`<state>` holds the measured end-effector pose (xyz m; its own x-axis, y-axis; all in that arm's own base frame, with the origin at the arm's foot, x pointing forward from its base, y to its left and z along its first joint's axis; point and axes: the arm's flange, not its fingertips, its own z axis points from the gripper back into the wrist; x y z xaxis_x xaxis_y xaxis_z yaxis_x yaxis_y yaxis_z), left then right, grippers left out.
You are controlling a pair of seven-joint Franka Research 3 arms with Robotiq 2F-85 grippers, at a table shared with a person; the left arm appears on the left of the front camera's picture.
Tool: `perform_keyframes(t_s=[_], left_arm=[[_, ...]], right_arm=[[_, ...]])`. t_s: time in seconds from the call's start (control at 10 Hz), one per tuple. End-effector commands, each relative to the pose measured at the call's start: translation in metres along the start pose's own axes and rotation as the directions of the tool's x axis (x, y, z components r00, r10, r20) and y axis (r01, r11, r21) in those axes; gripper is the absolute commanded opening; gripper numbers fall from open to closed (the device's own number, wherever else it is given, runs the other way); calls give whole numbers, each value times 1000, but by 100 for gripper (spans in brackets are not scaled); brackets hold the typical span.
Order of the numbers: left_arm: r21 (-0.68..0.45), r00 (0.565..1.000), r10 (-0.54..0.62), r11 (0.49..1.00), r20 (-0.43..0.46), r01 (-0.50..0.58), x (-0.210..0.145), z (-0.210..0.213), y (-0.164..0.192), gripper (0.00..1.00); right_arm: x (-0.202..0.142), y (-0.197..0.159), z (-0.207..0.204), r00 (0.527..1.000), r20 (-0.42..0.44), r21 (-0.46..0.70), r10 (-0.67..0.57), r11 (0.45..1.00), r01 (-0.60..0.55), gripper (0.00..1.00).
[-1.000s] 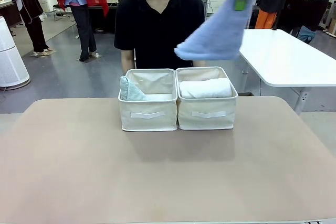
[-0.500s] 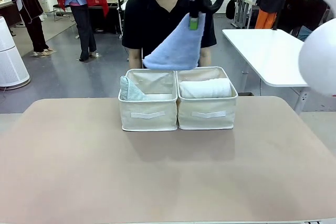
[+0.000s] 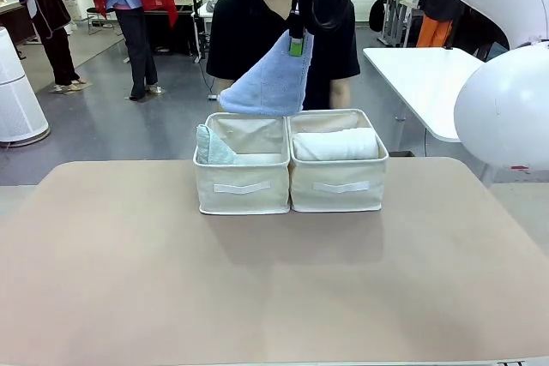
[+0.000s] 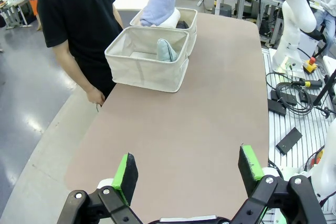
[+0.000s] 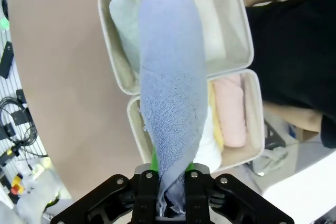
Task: Sort the towels based on their folding style.
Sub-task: Pick up another triangle-folded towel from the table and place it in the left Fabric basket.
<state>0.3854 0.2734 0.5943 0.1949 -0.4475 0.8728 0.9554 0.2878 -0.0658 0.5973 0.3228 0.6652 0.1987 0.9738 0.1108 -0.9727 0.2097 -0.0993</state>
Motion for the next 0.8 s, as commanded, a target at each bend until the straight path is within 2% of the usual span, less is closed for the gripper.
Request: perform_keyframes(t_s=[0.0, 0.3, 0.7], left_arm=[[-1, 1000, -19, 1000, 6, 19, -1, 2, -2, 100], [-1, 1000, -19, 1000, 6, 19, -1, 2, -2, 100], [-1, 1000, -19, 1000, 6, 19, -1, 2, -2, 100]], right_arm=[[-2, 5, 1, 1000, -18, 17, 5, 1000, -4, 17], [0, 1, -2, 1000, -10, 11, 1, 1000, -1, 17], [35, -3, -21, 997, 0, -37, 71, 997, -71, 17]])
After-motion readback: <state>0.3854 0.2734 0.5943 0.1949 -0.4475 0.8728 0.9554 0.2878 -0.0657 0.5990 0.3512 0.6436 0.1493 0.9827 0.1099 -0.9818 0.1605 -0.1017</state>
